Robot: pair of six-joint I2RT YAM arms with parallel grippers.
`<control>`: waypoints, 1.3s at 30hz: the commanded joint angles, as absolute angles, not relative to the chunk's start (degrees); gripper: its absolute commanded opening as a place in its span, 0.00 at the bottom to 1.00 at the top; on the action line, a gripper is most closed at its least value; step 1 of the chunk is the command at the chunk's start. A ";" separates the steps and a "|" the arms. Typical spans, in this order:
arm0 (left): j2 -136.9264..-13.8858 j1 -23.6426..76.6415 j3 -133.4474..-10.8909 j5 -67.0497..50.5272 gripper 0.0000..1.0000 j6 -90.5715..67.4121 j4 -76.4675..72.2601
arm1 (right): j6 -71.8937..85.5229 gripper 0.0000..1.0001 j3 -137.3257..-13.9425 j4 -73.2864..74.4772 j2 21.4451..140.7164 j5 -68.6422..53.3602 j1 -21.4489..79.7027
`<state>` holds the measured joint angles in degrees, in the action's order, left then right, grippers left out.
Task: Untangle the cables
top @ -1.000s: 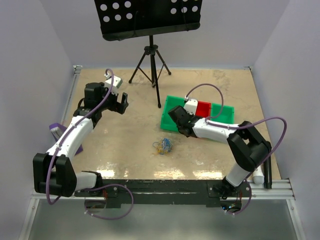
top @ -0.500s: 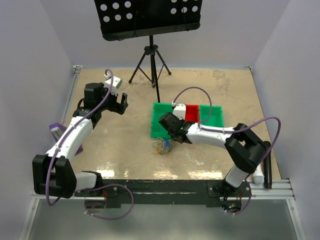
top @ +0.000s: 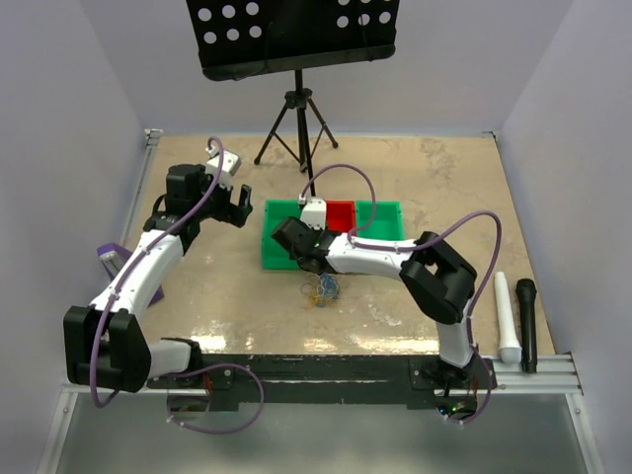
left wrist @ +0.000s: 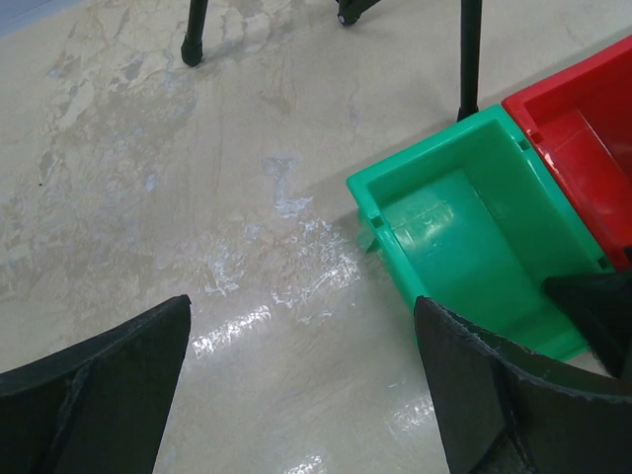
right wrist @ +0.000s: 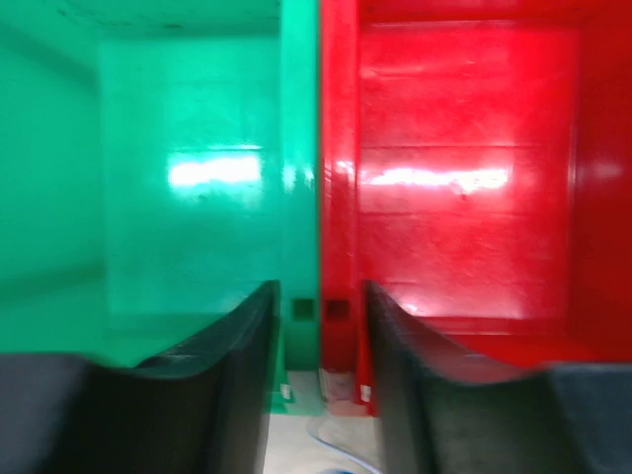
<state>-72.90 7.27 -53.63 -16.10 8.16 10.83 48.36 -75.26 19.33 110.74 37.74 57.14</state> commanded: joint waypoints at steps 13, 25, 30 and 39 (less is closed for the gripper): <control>-67.42 8.43 -53.00 -28.74 1.00 16.25 20.03 | 49.13 0.68 -59.71 14.95 84.05 30.51 58.01; -65.66 11.42 -50.72 -34.00 1.00 22.14 25.05 | 48.25 0.71 -44.56 3.88 80.49 23.82 58.45; -64.78 13.62 -48.70 -35.95 1.00 24.17 26.37 | 47.90 0.52 -45.53 0.35 85.69 21.90 58.45; -65.48 20.91 -46.76 -32.87 1.00 26.28 27.51 | 48.60 0.20 -41.76 -0.97 78.68 14.51 65.21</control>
